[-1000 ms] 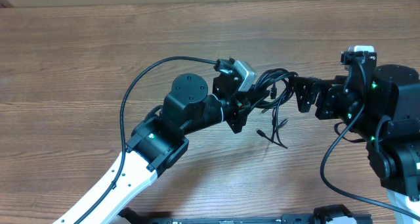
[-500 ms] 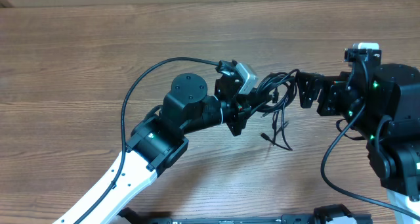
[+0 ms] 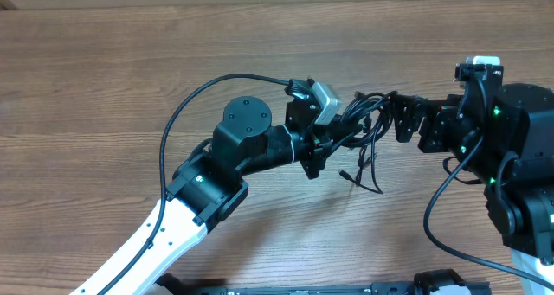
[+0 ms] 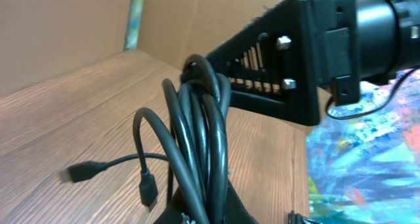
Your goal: Untangle cables
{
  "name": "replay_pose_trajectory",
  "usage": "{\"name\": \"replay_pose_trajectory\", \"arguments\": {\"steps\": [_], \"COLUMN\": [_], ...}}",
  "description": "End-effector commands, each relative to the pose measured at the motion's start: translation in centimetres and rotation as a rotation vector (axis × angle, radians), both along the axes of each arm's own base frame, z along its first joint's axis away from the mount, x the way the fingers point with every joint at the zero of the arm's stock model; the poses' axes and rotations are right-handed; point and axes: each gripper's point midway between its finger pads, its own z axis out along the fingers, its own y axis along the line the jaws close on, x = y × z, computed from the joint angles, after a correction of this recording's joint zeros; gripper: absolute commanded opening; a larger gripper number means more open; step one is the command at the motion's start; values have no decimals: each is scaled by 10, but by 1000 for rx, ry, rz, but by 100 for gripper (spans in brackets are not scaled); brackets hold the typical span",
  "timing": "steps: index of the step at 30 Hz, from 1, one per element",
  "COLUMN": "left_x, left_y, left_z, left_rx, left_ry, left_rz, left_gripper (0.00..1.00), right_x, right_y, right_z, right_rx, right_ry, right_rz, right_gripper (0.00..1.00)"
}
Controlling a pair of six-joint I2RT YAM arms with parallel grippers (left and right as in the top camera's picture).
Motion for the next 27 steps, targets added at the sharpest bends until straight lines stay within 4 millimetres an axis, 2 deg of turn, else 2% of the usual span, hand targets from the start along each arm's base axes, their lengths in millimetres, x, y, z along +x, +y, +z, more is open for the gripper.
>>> {"name": "replay_pose_trajectory", "arguments": {"steps": [1,6,8,11,18,24,27], "left_x": [-29,-43,-45,-47,-48,-45,-33], "left_y": [-5,-6,-6,-6,-5,-2,6], "left_z": [21,20,17,14,6,-1,-9], "left_rx": [-56,-58,-50,-40,-18,10,33], "left_ry": [-28,-11,3,19,51,45,73], "left_rz": [-147,-227,-235,-241,-243,-234,-181], "left_gripper": [4,4,4,4,4,4,4], "right_x": [11,29,37,41,33,23,17], "right_y": [-3,-25,-39,-56,-106,-130,-142], "right_z": [1,-2,-7,-11,0,9,13], "right_rx": [-20,-94,-148,-207,-376,-463,-504], "right_ry": [-16,-31,-24,-14,-37,-51,-53], "right_rz": [-25,-140,-216,-296,-549,-684,-746], "right_gripper": [100,100,98,97,98,99,100]}}
